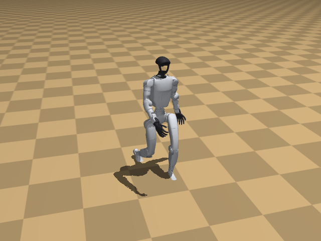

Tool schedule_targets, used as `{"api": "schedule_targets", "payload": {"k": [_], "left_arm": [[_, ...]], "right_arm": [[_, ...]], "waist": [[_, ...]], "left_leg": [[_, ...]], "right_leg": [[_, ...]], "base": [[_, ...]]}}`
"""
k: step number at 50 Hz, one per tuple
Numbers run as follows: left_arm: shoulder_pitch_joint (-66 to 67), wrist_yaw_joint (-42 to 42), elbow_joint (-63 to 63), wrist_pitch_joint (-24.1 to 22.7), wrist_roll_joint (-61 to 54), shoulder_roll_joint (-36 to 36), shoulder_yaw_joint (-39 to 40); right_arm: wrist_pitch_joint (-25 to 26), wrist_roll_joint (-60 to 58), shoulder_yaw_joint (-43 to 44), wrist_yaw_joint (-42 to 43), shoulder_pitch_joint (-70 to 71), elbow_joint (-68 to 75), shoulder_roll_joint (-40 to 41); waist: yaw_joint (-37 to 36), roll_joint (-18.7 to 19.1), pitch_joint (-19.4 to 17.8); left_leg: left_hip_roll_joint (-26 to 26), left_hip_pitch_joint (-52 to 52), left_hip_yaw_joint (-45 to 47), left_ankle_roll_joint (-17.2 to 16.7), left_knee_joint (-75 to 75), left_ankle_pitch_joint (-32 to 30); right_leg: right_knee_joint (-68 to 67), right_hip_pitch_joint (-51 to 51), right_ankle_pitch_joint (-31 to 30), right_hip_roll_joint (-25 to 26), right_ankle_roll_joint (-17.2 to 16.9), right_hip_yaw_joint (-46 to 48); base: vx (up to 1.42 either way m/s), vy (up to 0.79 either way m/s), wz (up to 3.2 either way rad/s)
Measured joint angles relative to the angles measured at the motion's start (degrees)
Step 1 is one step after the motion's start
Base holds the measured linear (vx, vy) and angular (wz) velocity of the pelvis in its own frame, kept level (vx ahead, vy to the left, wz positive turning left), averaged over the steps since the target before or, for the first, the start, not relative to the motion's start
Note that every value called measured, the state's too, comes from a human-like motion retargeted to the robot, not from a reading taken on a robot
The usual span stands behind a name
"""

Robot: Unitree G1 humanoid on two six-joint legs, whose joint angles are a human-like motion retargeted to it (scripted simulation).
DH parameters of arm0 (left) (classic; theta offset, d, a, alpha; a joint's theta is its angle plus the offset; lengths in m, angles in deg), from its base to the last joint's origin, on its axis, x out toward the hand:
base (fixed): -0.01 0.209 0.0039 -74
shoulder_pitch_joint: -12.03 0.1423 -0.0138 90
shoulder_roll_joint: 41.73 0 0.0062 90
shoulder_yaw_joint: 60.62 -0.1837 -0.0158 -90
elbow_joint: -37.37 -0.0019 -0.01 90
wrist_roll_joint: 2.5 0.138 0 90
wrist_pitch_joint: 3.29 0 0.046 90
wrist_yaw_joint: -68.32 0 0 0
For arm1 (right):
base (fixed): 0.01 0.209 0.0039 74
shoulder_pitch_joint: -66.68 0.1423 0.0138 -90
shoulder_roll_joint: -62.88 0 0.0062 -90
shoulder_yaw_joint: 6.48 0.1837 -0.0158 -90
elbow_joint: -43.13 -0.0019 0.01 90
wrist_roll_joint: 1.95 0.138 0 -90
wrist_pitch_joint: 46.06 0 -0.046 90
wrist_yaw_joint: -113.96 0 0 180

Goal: Walk

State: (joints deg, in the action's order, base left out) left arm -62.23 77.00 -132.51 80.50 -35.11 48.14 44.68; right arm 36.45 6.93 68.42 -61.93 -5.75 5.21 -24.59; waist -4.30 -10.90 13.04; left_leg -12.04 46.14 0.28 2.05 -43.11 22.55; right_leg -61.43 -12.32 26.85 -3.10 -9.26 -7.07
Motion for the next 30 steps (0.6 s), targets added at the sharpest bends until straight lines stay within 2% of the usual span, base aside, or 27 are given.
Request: {"api": "schedule_targets", "payload": {"k": [3, 5, 8, 10, 13, 18, 20, 23, 25, 27, 28, 30], "left_arm": [[-1.82, -1.9, -0.82, 0.54, -1.09, -2.03, 0.2], [-4.81, -2.93, 0.12, 0.91, -0.59, -2.74, -1.49], [-10.46, -4.07, 3.28, 1.39, 1.98, -2.63, -5.97], [-14.16, -4.7, 6.28, 1.36, 4.28, -2.31, -9.19], [-19.47, -5.41, 11.83, 0.38, 7.85, -2.63, -13.65], [-27.85, -6.12, 22.35, -3.3, 10.89, -5.02, -18.2], [-30.09, -6.46, 25.93, -4.93, 11.13, -5.47, -18.53], [-32.45, -6.85, 31.53, -6.78, 10.17, -5.83, -17.91], [-32.28, -7.07, 34.94, -7.56, 8.81, -5.31, -17.0], [-29.99, -7.24, 38.22, -7.87, 7.51, -4.17, -16.14], [-28.48, -7.22, 39.38, -7.92, 7.28, -3.53, -15.82], [-25.34, -7.35, 41.27, -7.56, 7.57, -1.82, -15.37]], "right_arm": [[0.61, 1.4, -0.58, -3.05, -2.31, 0.66, 2.31], [0.82, 1.72, -1.17, -4.83, -3.27, 1.45, 3.44], [0.89, 1.05, -2.86, -7.31, -5.3, 2.33, 4.02], [0.81, 0.73, -3.91, -8.91, -7.35, 2.42, 3.81], [0.78, 1.23, -4.05, -10.83, -11.22, 1.93, 2.67], [1.26, 3.53, -0.48, -11.59, -17.04, 4.0, 0.66], [1.73, 3.98, 1.01, -11.25, -19.53, 5.95, -0.03], [2.73, 4.67, 4.42, -11.1, -22.33, 9.94, -0.85], [3.46, 4.85, 6.53, -10.81, -23.77, 13.01, -1.26], [3.86, 4.63, 8.2, -10.06, -24.4, 16.2, -1.5], [3.9, 4.44, 8.81, -9.55, -24.6, 17.34, -1.41], [3.64, 4.0, 9.94, -8.17, -24.25, 18.93, -1.24]], "waist": [[2.6, -5.44, -2.24], [4.0, -7.11, -3.19], [6.31, -7.27, -3.65], [8.05, -6.46, -3.65], [10.13, -4.32, -4.04], [11.45, 0.21, -2.88], [12.15, 0.03, -1.99], [12.44, 0.23, 0.13], [12.09, 0.69, 0.86], [11.27, 2.87, -0.56], [10.62, 4.62, -1.55], [8.65, 10.4, -2.45]], "left_leg": [[-5.92, -5.66, 3.81, 3.49, -2.21, 2.43], [-7.79, -10.35, 4.89, 4.59, 0.0, 4.15], [-8.53, -19.97, 4.18, 4.11, 8.81, 4.83], [-8.38, -27.31, 2.71, 2.94, 16.25, 4.0], [-6.68, -38.48, 0.35, 1.2, 26.35, 2.46], [-1.35, -51.83, -1.23, -0.93, 41.6, -0.77], [-1.55, -54.04, -0.73, -1.83, 42.11, -1.37], [-0.58, -55.74, -1.29, -3.23, 38.27, -1.2], [0.85, -55.85, -1.87, -4.53, 30.82, -0.86], [4.74, -51.96, -1.59, -7.39, 10.79, -0.03], [7.56, -48.39, -1.36, -9.43, -1.88, -1.16], [15.25, -39.76, -2.46, -13.95, -23.83, -7.17]], "right_leg": [[-17.36, -3.97, -15.16, -7.01, -4.4, -0.5], [-25.8, -9.34, -18.43, -11.27, -2.63, 0.49], [-30.92, -18.75, -10.51, -16.39, 2.97, 3.16], [-29.29, -24.51, -5.13, -17.67, 5.25, 5.68], [-18.61, -30.5, -1.95, -15.71, 5.23, 9.73], [11.36, -36.08, -7.15, -6.73, 0.32, 13.3], [16.83, -38.85, -7.87, -5.42, -1.4, 11.34], [18.65, -39.21, -10.51, -3.16, -1.51, 8.98], [15.35, -37.6, -12.38, -1.36, 0.06, 8.0], [10.95, -33.6, -11.46, 1.85, 2.87, 9.18], [9.07, -31.84, -10.03, 4.15, 4.75, 10.62], [8.24, -29.71, -8.08, 10.55, 8.67, 14.88]], "base": [[0.83, 0.06, -0.04], [0.81, 0.05, -0.38], [0.8, 0.06, -0.5], [0.8, 0.01, -0.37], [0.79, -0.04, -0.29], [0.76, -0.07, -0.28], [0.71, -0.09, -0.13], [0.81, -0.11, -0.01], [0.88, -0.13, -0.03], [0.81, -0.14, -0.12], [0.69, -0.12, -0.3], [0.65, -0.09, -0.57]]}}
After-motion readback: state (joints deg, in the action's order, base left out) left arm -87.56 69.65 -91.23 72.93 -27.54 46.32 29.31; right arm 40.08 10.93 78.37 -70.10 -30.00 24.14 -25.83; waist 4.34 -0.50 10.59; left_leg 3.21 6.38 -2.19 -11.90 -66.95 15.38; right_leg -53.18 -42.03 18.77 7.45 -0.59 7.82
